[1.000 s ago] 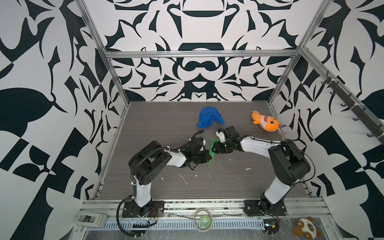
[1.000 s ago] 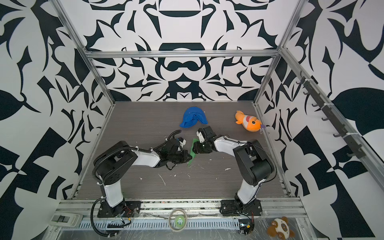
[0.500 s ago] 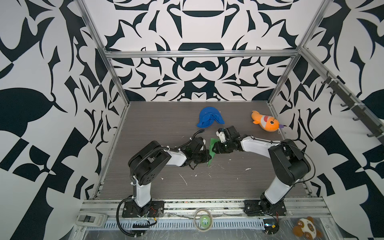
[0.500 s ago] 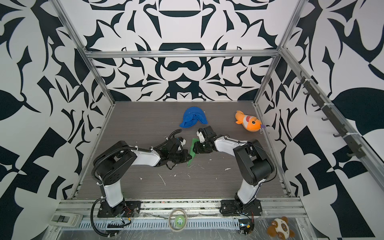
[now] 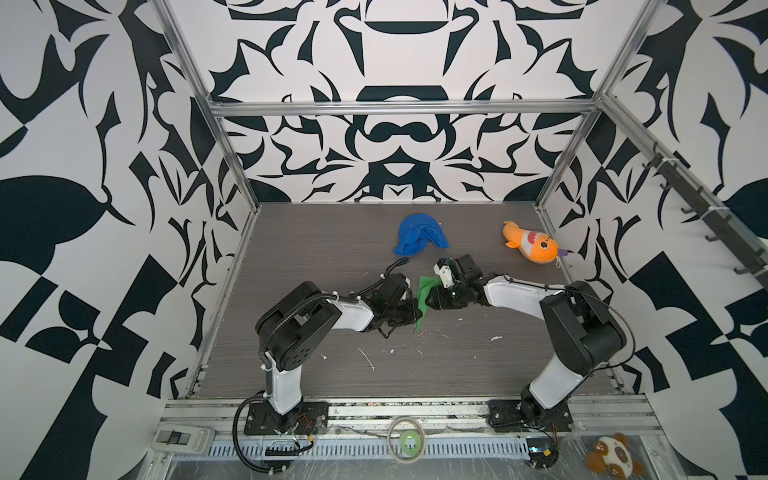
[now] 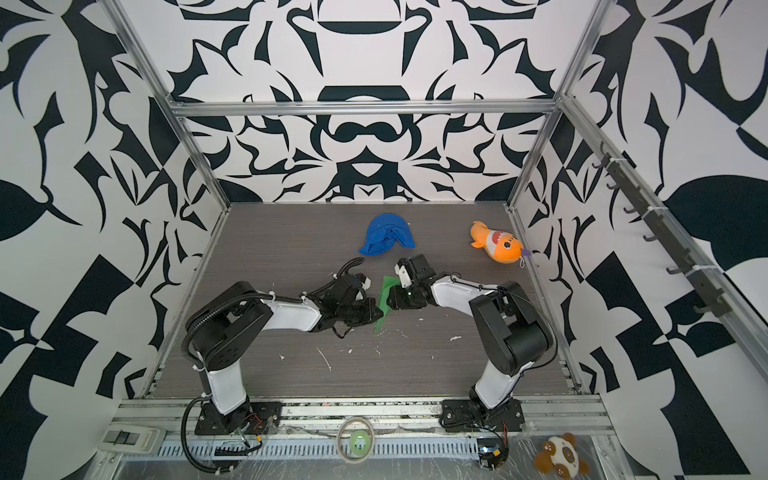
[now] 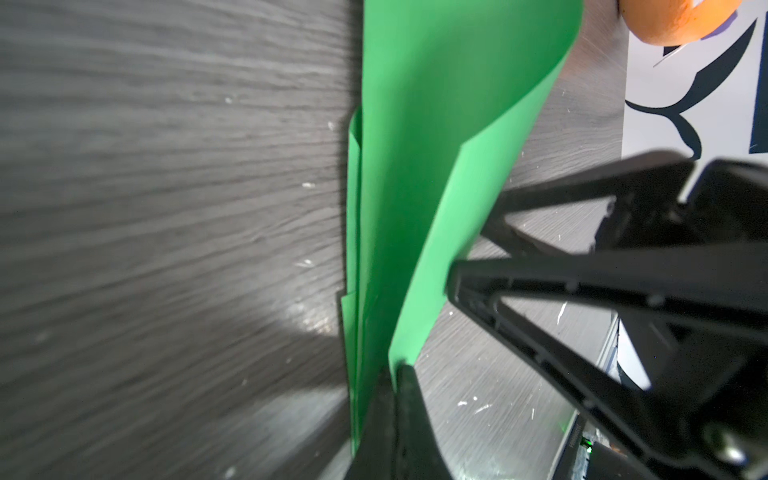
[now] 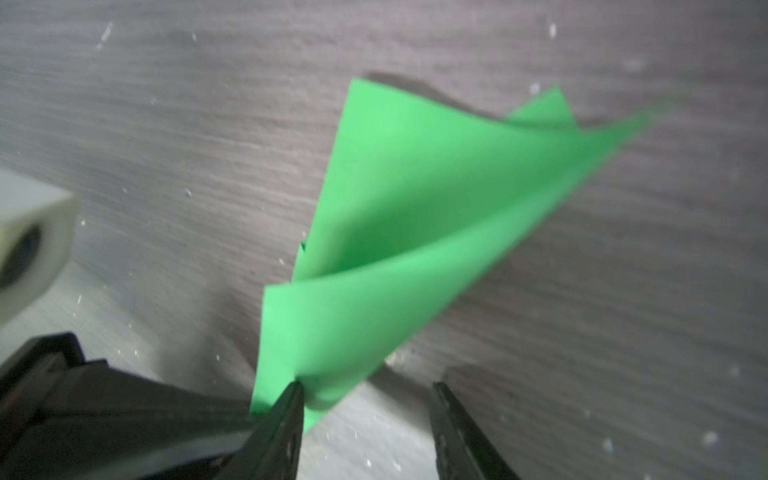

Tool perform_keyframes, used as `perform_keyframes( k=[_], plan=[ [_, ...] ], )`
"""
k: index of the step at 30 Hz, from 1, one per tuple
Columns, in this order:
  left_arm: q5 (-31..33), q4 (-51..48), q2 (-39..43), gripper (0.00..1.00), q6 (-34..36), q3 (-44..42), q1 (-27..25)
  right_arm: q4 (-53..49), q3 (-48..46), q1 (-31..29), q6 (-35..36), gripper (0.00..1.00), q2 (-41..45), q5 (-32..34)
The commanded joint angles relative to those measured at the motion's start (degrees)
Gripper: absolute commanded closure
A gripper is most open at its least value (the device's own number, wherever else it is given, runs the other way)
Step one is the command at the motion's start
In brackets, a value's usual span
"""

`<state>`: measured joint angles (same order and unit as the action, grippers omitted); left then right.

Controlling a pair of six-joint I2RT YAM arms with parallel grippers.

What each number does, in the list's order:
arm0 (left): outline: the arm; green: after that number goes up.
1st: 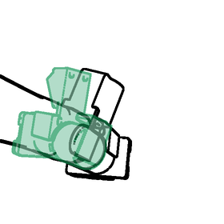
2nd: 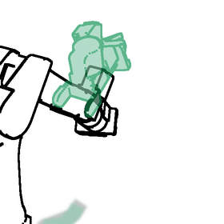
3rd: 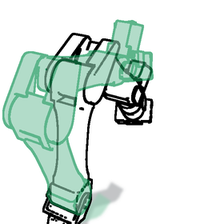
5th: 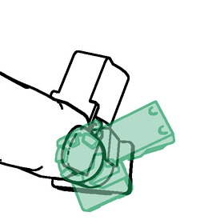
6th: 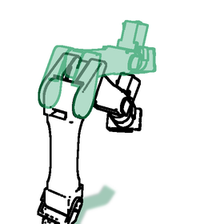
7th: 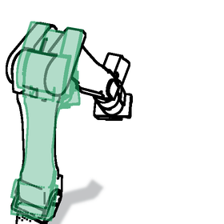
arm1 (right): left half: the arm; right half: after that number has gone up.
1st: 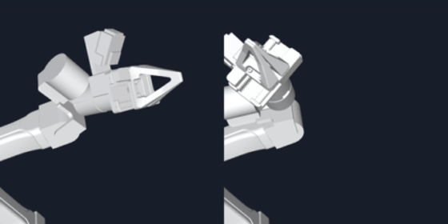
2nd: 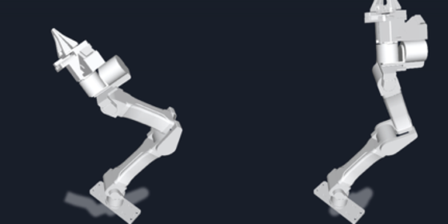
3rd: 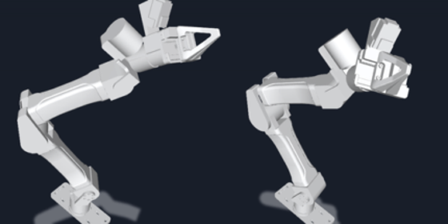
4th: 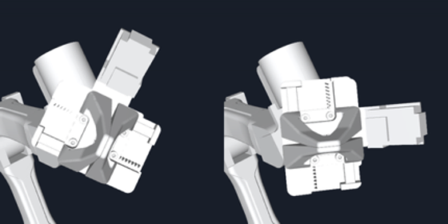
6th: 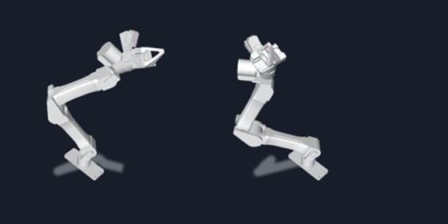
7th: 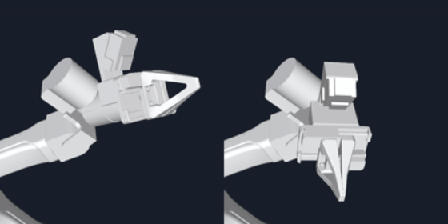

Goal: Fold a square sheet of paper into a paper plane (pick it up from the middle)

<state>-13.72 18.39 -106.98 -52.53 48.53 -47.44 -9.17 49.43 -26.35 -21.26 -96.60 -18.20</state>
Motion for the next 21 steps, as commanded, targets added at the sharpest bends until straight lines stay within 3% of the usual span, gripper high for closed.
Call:
perform_keyframes(
  k=[1, 10, 21],
  plan=[
    [3.6, -7.6, -1.6, 1.00, -0.5, -0.8, 0.9, -6.7, -2.0, -0.1, -0.1, 0.49, -1.0, 1.3],
    [2.9, -7.7, -1.8, 1.00, -0.4, -0.6, 1.0, -12.7, 2.6, -2.4, 0.6, 0.57, -5.3, 9.1],
    [3.5, -8.5, -1.9, 1.00, -0.7, -0.5, 1.1, -16.4, 5.6, -4.3, -0.8, 0.59, -9.3, 15.2]
  ],
)
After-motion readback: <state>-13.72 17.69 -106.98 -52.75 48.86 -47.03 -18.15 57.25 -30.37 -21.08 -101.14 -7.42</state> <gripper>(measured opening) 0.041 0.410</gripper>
